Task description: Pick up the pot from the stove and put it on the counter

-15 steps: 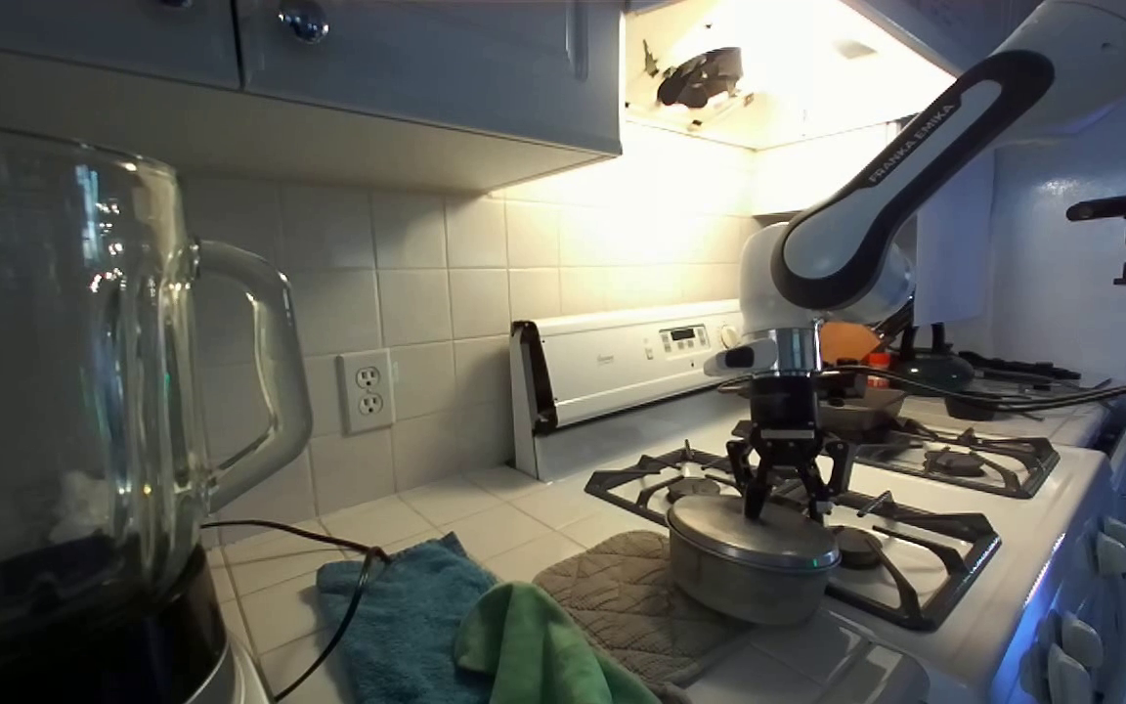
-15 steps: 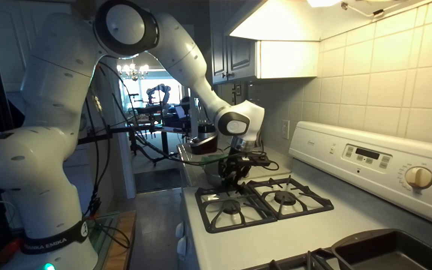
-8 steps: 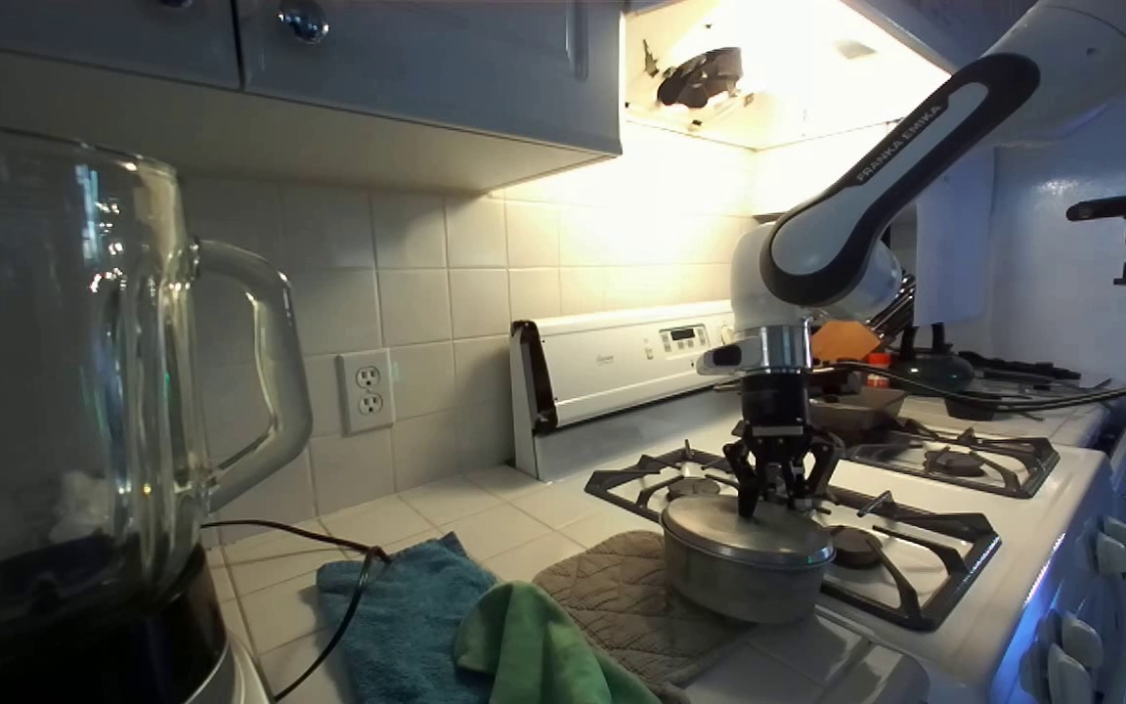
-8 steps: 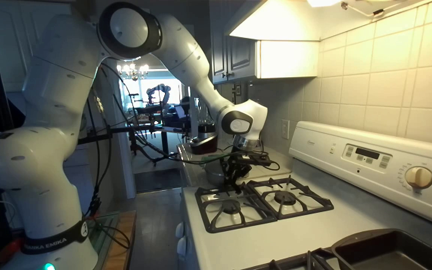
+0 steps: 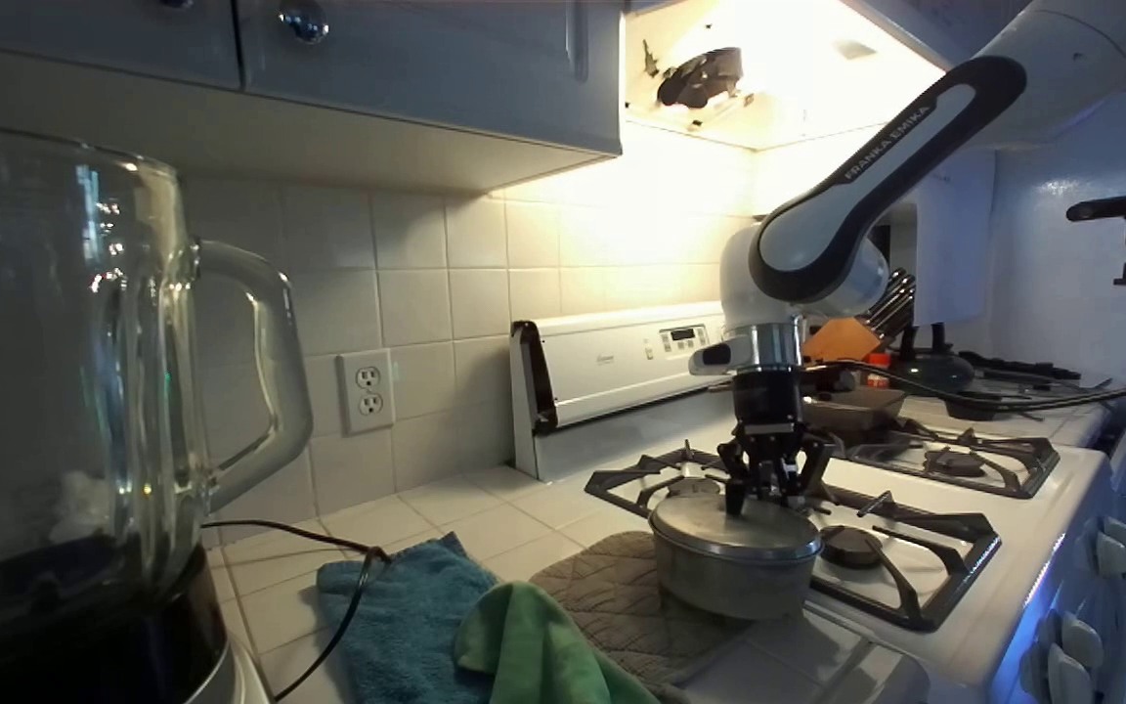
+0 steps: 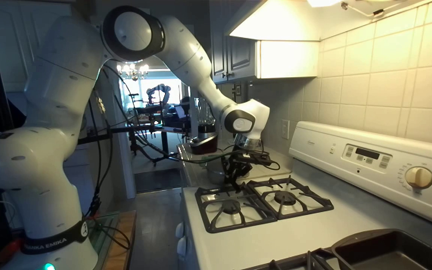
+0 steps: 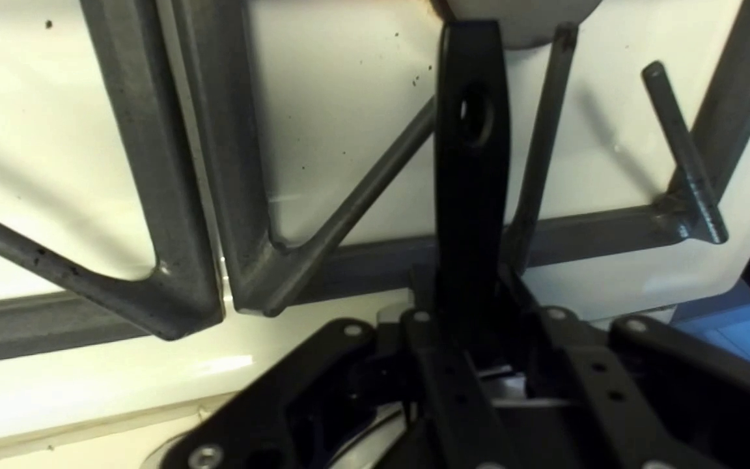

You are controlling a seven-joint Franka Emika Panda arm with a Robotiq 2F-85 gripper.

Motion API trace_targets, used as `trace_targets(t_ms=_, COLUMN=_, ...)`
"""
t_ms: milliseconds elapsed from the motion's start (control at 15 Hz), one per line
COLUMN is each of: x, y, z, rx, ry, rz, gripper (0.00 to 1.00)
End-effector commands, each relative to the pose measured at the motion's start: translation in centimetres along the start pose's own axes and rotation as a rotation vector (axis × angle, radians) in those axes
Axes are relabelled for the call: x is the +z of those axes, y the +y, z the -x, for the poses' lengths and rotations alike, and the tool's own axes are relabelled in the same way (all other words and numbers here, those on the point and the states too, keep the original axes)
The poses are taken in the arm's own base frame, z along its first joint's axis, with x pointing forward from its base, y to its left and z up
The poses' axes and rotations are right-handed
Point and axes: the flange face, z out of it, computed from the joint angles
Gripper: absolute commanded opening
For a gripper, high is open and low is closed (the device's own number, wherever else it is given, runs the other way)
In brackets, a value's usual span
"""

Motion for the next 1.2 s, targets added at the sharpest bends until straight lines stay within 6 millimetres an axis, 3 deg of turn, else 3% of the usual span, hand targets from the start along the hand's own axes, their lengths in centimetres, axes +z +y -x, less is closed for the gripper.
trace_targets(t_ms=0, x=-0.5, y=0.6, z=-1.5, rx=0.006, ry=-0.016, rz=0.008, gripper=0.06)
trace_targets(t_ms=600, x=-2.3, y=0.7, z=-2.9, rx=-0.012, ry=0.026, rz=-0.016, gripper=0.06)
trace_targets(t_ms=1133, x=-1.7, y=1.4, z=-2.9, rx=-0.013, ry=0.089, rz=-0.104, gripper=0.06)
